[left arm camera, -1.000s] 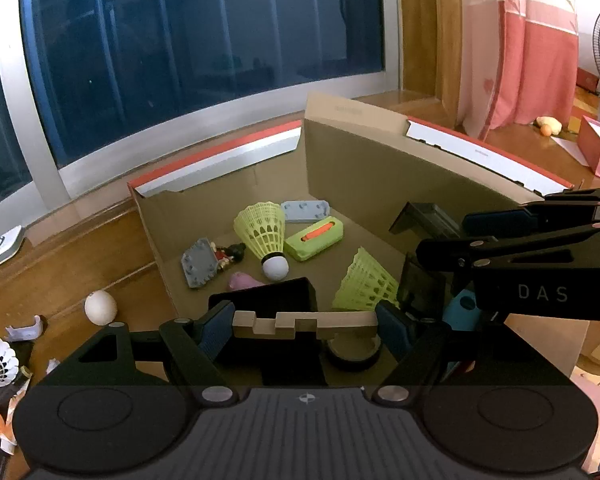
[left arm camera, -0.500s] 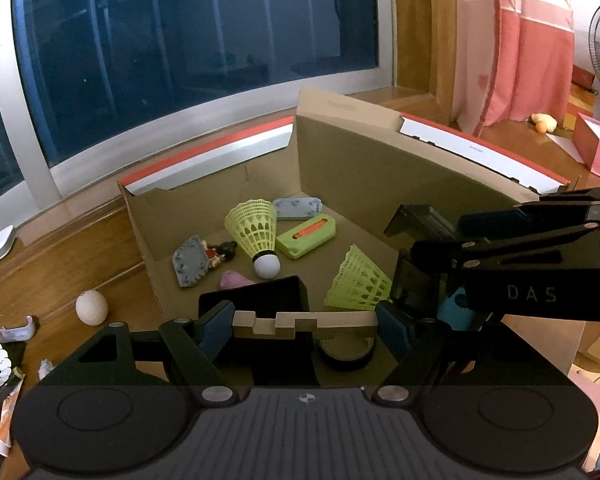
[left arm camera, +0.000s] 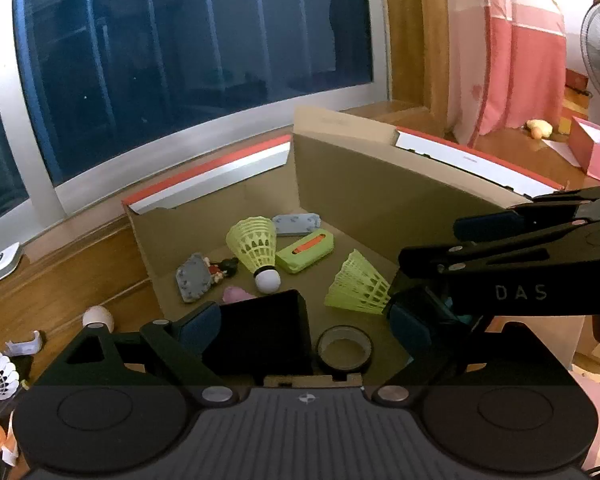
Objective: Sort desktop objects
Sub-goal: 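Open the right tool releasing the dark case while the left tool releases the wooden strip, then withdraw both open tools from the box back toward the toy pile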
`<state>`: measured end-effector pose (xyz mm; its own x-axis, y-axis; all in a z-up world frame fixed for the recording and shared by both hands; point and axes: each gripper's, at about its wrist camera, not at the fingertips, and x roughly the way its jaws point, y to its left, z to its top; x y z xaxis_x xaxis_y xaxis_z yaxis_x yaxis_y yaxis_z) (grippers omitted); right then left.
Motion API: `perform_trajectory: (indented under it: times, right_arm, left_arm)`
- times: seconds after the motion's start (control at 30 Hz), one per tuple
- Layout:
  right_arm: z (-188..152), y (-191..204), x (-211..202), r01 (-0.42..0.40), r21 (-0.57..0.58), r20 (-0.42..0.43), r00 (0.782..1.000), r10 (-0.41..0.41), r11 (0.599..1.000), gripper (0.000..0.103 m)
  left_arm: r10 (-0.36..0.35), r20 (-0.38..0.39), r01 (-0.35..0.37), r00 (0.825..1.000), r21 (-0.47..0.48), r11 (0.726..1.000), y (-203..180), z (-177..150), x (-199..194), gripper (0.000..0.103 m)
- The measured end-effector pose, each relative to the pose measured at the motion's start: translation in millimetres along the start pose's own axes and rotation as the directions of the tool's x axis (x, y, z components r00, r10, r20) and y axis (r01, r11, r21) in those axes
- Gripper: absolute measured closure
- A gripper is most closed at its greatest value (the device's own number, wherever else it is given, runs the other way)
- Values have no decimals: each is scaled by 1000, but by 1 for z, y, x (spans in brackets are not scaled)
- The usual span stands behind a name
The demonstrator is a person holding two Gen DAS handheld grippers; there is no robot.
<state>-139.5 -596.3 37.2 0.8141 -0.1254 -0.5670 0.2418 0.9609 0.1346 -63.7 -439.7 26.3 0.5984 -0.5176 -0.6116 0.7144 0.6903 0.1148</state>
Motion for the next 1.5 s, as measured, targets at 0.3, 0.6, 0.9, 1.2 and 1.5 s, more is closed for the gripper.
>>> perform_trajectory:
  times: [0.3,0.6,0.9,1.2,1.5]
  right_arm:
    - [4,12,-2,-14,1,17,1000,14,1000,28]
    - [5,46,-6,19,-16,31,999,-19,1000,15]
    - [0,72,-12,67,-10,20,998,-67,998,11]
    - [1,108,-12,23,-54,17,1000,-22,998,10]
    - [5,161,-11,-99,-157,10,995,102,983,10]
  left_arm:
    - [48,39,-47,998,-35,998,21,-4,-21,6]
    - [59,23,-57,998,-100,993,57,-19,-37,4]
    - [27,15,-25,1000,-114,993,78,-39,-52,2]
    - [77,22,-73,997,-163,984,109,-59,-76,0]
    - [166,-58,-176,984,-276,945,162,-92,-92,0]
